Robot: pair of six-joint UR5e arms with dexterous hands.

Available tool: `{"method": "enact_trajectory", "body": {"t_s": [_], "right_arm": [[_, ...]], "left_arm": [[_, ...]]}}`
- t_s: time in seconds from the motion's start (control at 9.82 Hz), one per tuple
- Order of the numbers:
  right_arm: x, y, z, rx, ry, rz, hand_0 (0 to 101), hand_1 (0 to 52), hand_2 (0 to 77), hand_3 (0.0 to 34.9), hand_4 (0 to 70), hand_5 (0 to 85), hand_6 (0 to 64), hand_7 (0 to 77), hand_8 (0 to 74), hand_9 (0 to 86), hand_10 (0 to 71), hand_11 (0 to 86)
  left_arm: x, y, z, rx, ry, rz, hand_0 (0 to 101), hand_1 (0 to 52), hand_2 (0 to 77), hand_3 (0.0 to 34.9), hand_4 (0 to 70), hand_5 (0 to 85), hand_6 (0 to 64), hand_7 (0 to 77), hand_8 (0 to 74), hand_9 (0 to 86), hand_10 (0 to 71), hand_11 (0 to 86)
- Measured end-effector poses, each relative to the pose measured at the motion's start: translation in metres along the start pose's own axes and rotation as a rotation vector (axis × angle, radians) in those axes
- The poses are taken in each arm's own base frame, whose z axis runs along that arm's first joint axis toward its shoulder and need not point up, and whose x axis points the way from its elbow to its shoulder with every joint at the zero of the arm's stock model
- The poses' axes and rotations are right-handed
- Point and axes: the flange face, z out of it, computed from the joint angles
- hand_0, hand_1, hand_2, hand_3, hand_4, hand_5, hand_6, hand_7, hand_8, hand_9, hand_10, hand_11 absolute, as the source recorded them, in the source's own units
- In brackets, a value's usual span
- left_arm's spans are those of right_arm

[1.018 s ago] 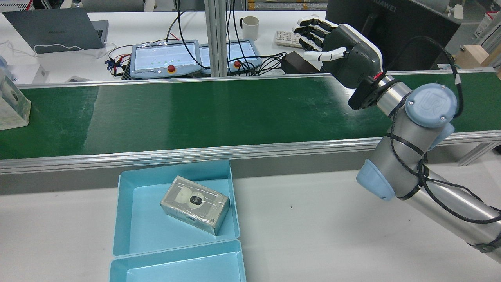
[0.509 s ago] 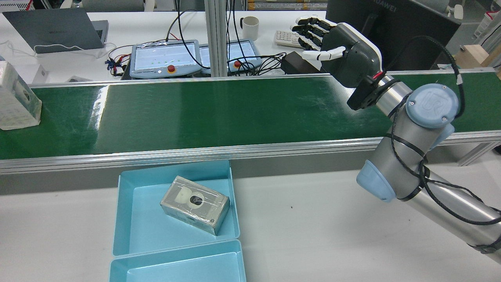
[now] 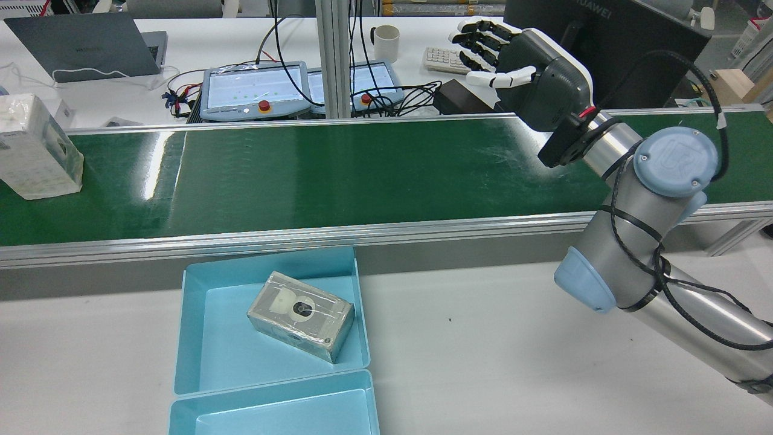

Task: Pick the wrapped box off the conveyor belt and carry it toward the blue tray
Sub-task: 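Shift the right hand along the belt while the white box approaches, then move the right hand upstream along the belt toward the white box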

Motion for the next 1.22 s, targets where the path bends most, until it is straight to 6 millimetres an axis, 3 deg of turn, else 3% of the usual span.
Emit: {"method": "enact_trajectory", "body": {"t_s": [0.31,0.41,0.51,0.71,0.92,1.02,1.22], "right_arm": [[0.003,0.0,0.0,0.0,0.004,0.0,51,18.0,20.7,10.7,24.0,33.8,13.1,33.8,4.4,11.4,1.1,2.7],[0.007,-0.002,0.0,0.004,0.009,-0.001,51,20.2,22.4,9.4,24.0,34.9,13.1,33.8,4.4,11.4,1.1,3.3],[0.013,-0.006,0.001,0.013,0.016,-0.002,55,24.5,29.5,9.3,24.0,34.9,13.6,34.9,6.0,12.0,2.7,6.0],[0.035,-0.017,0.003,0.042,0.043,-0.008,55,24.5,29.5,9.3,24.0,34.9,13.6,34.9,6.0,12.0,2.7,6.0],[0.061,-0.021,0.007,0.072,0.069,-0.027,54,21.8,27.3,12.1,21.8,35.5,13.6,34.9,3.8,10.9,0.0,1.6],[0.069,-0.025,0.009,0.088,0.061,-0.035,52,20.2,25.6,13.8,20.2,35.5,12.5,33.3,3.8,10.9,0.0,1.6],[0.075,-0.029,0.014,0.101,0.04,-0.038,52,20.2,25.6,13.8,20.2,35.5,12.5,33.3,3.8,8.7,0.0,1.6]], "left_arm": [[0.0,0.0,0.0,0.0,0.0,0.0,0,0.0,0.5,0.0,0.0,1.1,0.0,0.0,0.5,0.0,0.5,0.0],[0.0,0.0,0.0,0.0,0.0,0.0,0,0.0,0.5,0.0,0.0,1.1,0.0,0.0,0.5,0.0,0.5,0.0],[0.0,0.0,0.0,0.0,0.0,0.0,0,0.0,0.5,0.0,0.0,1.1,0.0,0.0,0.5,0.0,0.5,0.0],[0.0,0.0,0.0,0.0,0.0,0.0,0,0.0,0.5,0.0,0.0,1.1,0.0,0.5,0.5,0.0,0.5,0.0],[0.0,0.0,0.0,0.0,0.0,0.0,0,0.0,0.5,0.0,0.0,1.1,0.0,0.5,0.0,0.0,0.0,0.0],[0.0,0.0,0.0,0.0,0.0,0.0,0,0.0,0.5,0.0,0.0,1.1,0.0,0.0,0.0,0.0,0.0,0.0],[0.0,0.0,0.0,0.0,0.0,0.0,0,0.0,0.5,0.0,0.0,1.1,0.0,0.5,0.0,0.0,0.0,0.0]]}}
